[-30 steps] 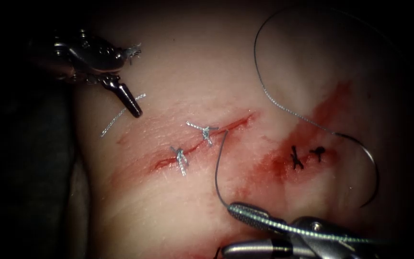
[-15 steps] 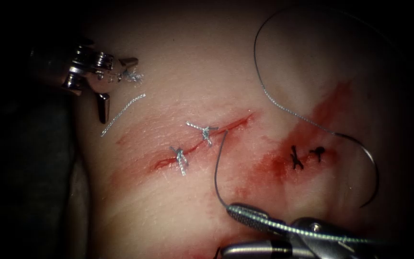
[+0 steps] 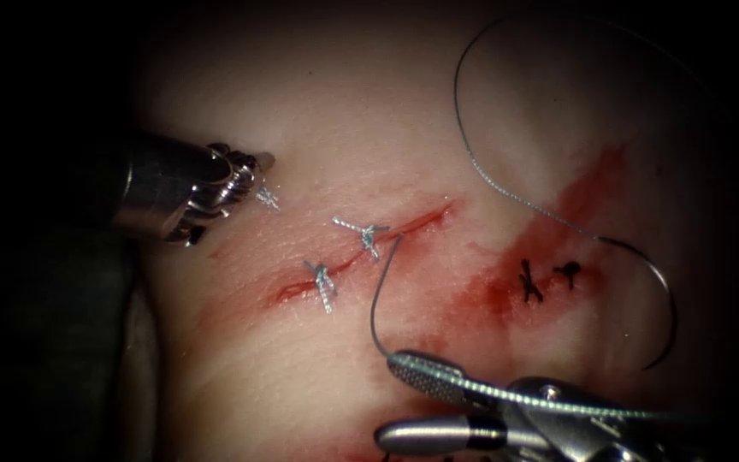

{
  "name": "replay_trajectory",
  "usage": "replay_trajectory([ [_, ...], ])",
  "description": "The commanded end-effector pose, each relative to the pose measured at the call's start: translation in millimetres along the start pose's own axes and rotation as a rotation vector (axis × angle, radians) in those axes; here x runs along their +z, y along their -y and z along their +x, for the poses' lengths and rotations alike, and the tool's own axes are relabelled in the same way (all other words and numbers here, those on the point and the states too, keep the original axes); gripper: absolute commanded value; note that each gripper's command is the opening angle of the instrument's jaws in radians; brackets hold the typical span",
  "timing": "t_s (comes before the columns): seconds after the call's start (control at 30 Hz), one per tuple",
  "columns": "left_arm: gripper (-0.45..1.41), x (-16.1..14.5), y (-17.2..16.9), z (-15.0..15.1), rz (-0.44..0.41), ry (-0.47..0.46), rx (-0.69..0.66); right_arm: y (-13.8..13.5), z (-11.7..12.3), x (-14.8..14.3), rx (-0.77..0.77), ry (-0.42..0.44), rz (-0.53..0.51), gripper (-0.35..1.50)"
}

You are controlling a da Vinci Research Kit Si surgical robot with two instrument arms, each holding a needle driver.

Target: Wound Closure

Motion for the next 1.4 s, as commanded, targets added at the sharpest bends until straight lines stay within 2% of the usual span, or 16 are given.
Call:
replay_trajectory([
  [0.03, 1.26, 0.6, 0.4, 1.1, -0.001, -0.008, -0.009, 0.0, -0.3, 0.8, 0.000, 0.001, 0.003, 1.33],
  [0.17, 1.31, 0.9, 1.3, 2.7, -0.002, -0.007, -0.034, 0.0, -0.3, 0.8, 0.006, 0.000, 0.002, 1.33],
  [0.23, 1.33, 1.1, 1.6, 3.2, -0.005, -0.045, -0.049, 0.0, -0.3, 0.8, 0.006, 0.000, 0.002, 1.33],
  [0.37, 1.35, -0.2, 2.2, 2.9, 0.043, -0.265, -0.146, 0.0, -0.2, 0.8, 0.006, 0.000, 0.002, 1.33],
  [0.47, 1.36, -1.9, 2.6, 2.1, 0.075, -0.381, -0.202, -0.1, -0.2, 0.8, 0.007, 0.000, 0.001, 1.33],
  [0.63, 1.35, -4.0, 2.5, 0.3, 0.077, -0.396, -0.206, -0.2, 0.0, 0.7, 0.009, -0.002, 0.000, 1.35],
  [0.67, 1.35, -4.7, 2.2, -0.7, 0.080, -0.355, -0.203, -0.3, 0.6, 0.8, 0.020, -0.007, -0.005, 1.35],
  [0.73, 1.33, -5.1, 1.9, -1.3, 0.069, -0.329, -0.197, -0.4, 1.2, 0.9, 0.008, -0.013, -0.010, 1.35],
  [1.03, 1.35, -6.7, -0.7, -2.9, 0.040, -0.350, -0.200, -0.4, 1.9, 0.4, 0.009, -0.015, -0.012, 1.35],
  [1.17, 1.33, -8.3, -0.5, -3.3, 0.044, -0.403, -0.239, -0.4, 1.8, 0.0, 0.003, -0.013, -0.010, 1.35],
  [1.2, 1.31, -9.3, 0.0, -3.6, 0.070, -0.442, -0.324, -0.5, 1.7, -0.2, 0.002, -0.011, -0.007, 1.36],
  [1.27, 1.31, -9.8, 0.2, -3.7, 0.082, -0.469, -0.361, -0.5, 1.5, -0.4, 0.000, -0.010, -0.005, 1.36],
  [1.3, 1.31, -11.0, 0.8, -3.9, 0.099, -0.563, -0.455, -0.6, 1.0, -1.0, -0.005, -0.004, 0.000, 1.38],
  [1.33, 1.31, -11.0, 0.8, -3.9, 0.099, -0.563, -0.455, -0.6, 1.0, -1.0, -0.005, -0.004, 0.000, 1.38],
  [1.37, 1.30, -12.1, 1.3, -4.0, 0.131, -0.659, -0.503, -0.8, 0.3, -2.2, 0.047, 0.005, 0.014, 1.31],
  [1.4, 1.30, -12.1, 1.3, -4.0, 0.131, -0.659, -0.503, -0.8, 0.3, -2.2, 0.047, 0.005, 0.014, 1.31],
])
